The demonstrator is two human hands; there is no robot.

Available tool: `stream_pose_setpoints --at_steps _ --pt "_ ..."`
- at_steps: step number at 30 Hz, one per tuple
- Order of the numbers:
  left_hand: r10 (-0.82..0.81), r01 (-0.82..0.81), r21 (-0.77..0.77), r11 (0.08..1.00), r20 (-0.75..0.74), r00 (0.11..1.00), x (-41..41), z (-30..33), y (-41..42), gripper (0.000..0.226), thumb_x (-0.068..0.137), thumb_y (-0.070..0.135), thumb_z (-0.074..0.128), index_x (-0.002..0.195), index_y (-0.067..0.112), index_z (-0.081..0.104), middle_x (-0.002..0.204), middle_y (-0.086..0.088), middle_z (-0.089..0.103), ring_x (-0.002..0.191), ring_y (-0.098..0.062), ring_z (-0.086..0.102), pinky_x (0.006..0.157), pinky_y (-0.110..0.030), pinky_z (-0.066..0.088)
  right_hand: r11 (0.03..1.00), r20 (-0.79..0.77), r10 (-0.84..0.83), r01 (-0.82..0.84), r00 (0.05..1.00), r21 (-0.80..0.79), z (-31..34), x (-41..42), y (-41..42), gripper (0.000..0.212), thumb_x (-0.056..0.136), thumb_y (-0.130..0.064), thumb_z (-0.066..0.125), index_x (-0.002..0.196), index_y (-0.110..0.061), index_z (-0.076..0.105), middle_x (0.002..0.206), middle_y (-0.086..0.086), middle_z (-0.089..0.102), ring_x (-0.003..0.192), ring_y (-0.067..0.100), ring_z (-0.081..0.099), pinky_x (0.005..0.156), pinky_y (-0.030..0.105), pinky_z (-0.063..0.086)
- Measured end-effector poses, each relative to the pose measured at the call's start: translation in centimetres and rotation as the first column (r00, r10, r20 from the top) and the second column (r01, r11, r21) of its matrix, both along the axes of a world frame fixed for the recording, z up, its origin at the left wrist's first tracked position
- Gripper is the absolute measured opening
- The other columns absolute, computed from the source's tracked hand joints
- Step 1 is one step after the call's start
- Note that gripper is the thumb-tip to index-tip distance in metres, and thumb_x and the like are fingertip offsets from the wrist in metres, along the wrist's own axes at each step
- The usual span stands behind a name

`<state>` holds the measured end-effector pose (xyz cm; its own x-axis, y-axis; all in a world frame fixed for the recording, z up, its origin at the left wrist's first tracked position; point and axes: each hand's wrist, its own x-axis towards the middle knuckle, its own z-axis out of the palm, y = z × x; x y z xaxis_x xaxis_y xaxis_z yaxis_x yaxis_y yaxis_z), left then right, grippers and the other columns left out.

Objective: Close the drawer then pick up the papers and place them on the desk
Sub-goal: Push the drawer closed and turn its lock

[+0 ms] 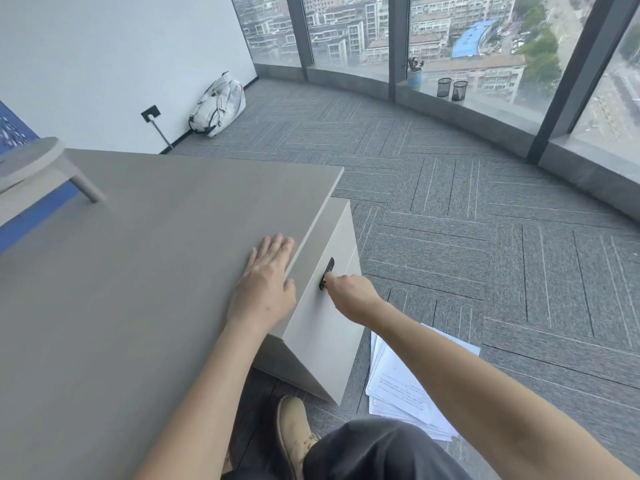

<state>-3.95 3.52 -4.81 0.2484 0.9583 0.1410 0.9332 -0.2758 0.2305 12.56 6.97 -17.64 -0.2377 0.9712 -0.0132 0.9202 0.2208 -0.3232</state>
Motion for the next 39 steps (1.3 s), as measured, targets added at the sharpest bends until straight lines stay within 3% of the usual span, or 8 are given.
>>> stream_pose_setpoints --at_steps 4,7,10,14,21,25,29,39 --pt "0.004 -0.004 -0.029 1.000 -0.003 1.000 0.2 0.3 -0.4 0.074 0.090 0.021 0.053 0.156 0.017 0.019 0.167 -0.001 0.014 0.155 -0.018 0.006 0.125 -0.032 0.002 1.000 0.050 0.010 -0.011 0.999 0.014 0.5 0.2 0.2 0.018 0.096 -0.008 0.039 0.106 -0.008 0.054 0.100 0.016 0.071 0.091 0.040 0.069 0.062 0.037 0.036" --pt "0.013 -0.011 -0.053 0.999 0.024 1.000 0.2 0.7 -0.6 0.073 0.091 0.028 0.054 0.156 0.018 0.022 0.166 0.000 0.015 0.154 -0.017 0.007 0.126 -0.032 0.003 0.995 -0.018 -0.024 0.022 1.000 -0.099 1.1 0.3 0.5 0.029 0.099 -0.031 0.047 0.112 -0.007 0.058 0.114 0.014 0.066 0.106 0.037 0.065 0.076 0.041 0.045" --pt "0.038 -0.025 -0.102 0.994 0.129 0.991 0.1 1.3 -0.8 0.065 0.092 0.023 0.054 0.153 0.017 0.031 0.165 0.001 0.021 0.154 -0.014 0.010 0.125 -0.029 0.004 0.980 -0.010 -0.049 0.046 0.999 -0.196 1.8 0.7 0.1 0.040 0.096 -0.037 0.054 0.120 -0.005 0.054 0.125 0.015 0.059 0.117 0.035 0.058 0.089 0.041 0.046" --pt "0.103 -0.067 -0.155 0.986 0.235 0.967 0.4 2.1 -1.8 0.053 0.095 0.016 0.053 0.147 0.013 0.043 0.162 -0.003 0.030 0.153 -0.017 0.015 0.124 -0.029 0.007 0.979 -0.075 -0.101 0.086 0.992 -0.183 3.2 1.5 -1.0 0.042 0.096 -0.035 0.052 0.127 -0.006 0.054 0.130 0.014 0.057 0.122 0.033 0.054 0.095 0.042 0.046" --pt "0.150 -0.104 -0.169 0.980 0.282 0.948 2.4 2.9 -6.6 0.040 0.095 0.012 0.051 0.135 0.013 0.056 0.152 -0.007 0.047 0.149 -0.018 0.030 0.115 -0.025 0.026 0.987 -0.060 -0.079 0.069 0.995 -0.142 8.2 4.7 -5.2 0.036 0.096 -0.035 0.051 0.119 -0.010 0.062 0.126 0.013 0.063 0.119 0.032 0.059 0.091 0.037 0.047" --pt "0.169 -0.132 -0.135 0.982 0.317 0.933 4.3 3.9 -9.7 0.031 0.093 0.011 0.051 0.120 0.013 0.066 0.129 -0.006 0.068 0.123 -0.024 0.060 0.098 -0.026 0.042 0.993 -0.091 -0.080 0.071 0.993 -0.093 11.4 7.1 -8.9 0.034 0.094 -0.034 0.052 0.120 -0.014 0.064 0.123 0.011 0.068 0.116 0.031 0.062 0.085 0.035 0.048" --pt "0.216 -0.152 -0.182 0.972 0.422 0.880 6.2 4.7 -12.3 0.025 0.091 0.015 0.053 0.108 0.015 0.072 0.114 -0.005 0.075 0.108 -0.023 0.068 0.095 -0.031 0.052 0.995 -0.116 -0.096 0.093 0.989 -0.033 14.4 9.6 -13.1 0.032 0.094 -0.033 0.053 0.118 -0.016 0.066 0.123 0.008 0.070 0.115 0.030 0.063 0.088 0.035 0.049" --pt "0.276 -0.158 -0.264 0.952 0.505 0.818 10.5 4.8 -15.6 0.029 0.090 0.015 0.054 0.114 0.009 0.070 0.121 -0.009 0.071 0.116 -0.025 0.062 0.094 -0.026 0.045 0.987 -0.104 -0.152 0.156 0.983 0.026 17.8 15.4 -20.1 0.037 0.097 -0.036 0.056 0.127 -0.016 0.063 0.126 0.009 0.068 0.115 0.030 0.063 0.095 0.042 0.052"
